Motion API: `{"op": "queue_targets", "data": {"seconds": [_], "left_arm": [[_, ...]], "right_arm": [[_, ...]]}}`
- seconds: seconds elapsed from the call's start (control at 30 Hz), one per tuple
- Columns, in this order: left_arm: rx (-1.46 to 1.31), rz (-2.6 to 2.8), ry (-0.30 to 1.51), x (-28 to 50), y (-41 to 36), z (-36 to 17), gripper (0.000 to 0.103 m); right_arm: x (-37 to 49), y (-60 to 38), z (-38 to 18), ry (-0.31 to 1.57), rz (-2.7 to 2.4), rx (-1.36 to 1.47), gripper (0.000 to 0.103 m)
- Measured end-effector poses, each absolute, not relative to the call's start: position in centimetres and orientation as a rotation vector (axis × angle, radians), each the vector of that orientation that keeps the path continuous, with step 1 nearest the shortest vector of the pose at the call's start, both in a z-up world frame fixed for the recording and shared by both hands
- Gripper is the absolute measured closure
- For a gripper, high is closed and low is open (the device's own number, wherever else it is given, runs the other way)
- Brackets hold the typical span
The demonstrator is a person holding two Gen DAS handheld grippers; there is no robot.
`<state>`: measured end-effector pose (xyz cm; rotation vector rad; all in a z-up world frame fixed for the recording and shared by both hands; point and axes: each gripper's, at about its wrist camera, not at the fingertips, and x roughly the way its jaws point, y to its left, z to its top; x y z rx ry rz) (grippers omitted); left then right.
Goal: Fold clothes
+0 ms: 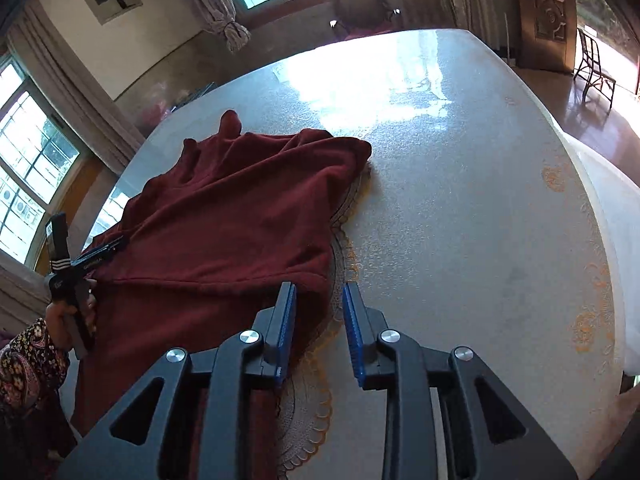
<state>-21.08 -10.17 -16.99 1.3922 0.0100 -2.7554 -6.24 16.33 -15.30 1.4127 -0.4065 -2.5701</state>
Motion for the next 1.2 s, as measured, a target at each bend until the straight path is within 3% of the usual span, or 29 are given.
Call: {"op": "queue_targets", "data": {"seconds": [0.13, 0.33, 0.37, 0.53, 0.63, 0.77, 0.93, 1.03, 1.07, 1.2], "left_arm": [[1.391, -2.752, 0.007, -21.1, -10.1, -17.0, 0.003], [1.392, -2.747, 0.013, -21.2, -10.0, -17.0, 0.002], [1.391, -2.746, 0.014, -21.2, -10.0, -17.0, 0.002], [1.394, -2.747, 0.011, -21.2, -9.9, -17.0, 0.0], [1.399, -2.751, 0.009, -21.2, -9.9, -16.9, 0.0], [1.4, -2.75, 0.012, -21.2, -9.9, -16.9, 0.0], [1.398, -2.757, 0.02, -21.1, -9.9, -16.9, 0.0], [1.411, -2.774, 0.046, -20.6, -9.4, -16.4, 0.013], [1.419, -2.78, 0.055, -20.4, -9.1, -16.1, 0.022], [1.37, -2.931, 0.087, -18.3, -5.4, -13.4, 0.024]], "right_arm": [[-7.5, 15.5, -16.5, -0.354, -2.55, 1.541, 0.076], [-7.8, 15.5, -17.2, -0.472, -2.538, 1.502, 0.077], [-8.0, 15.3, -17.4, -0.46, -2.534, 1.52, 0.096], [-7.0, 16.5, -16.3, -0.439, -2.62, 1.548, 0.096], [-6.8, 17.9, -17.5, -0.576, -2.617, 1.544, 0.096], [-5.9, 18.3, -17.5, -0.676, -2.602, 1.492, 0.081], [-2.7, 17.2, -17.4, -0.651, -2.522, 1.507, 0.08], [-0.9, 15.5, -18.6, -0.621, -2.425, 1.594, 0.08], [-0.2, 15.2, -18.9, -0.615, -2.41, 1.614, 0.08], [3.1, 14.8, -20.6, -0.789, -2.299, 1.64, 0.08]]}}
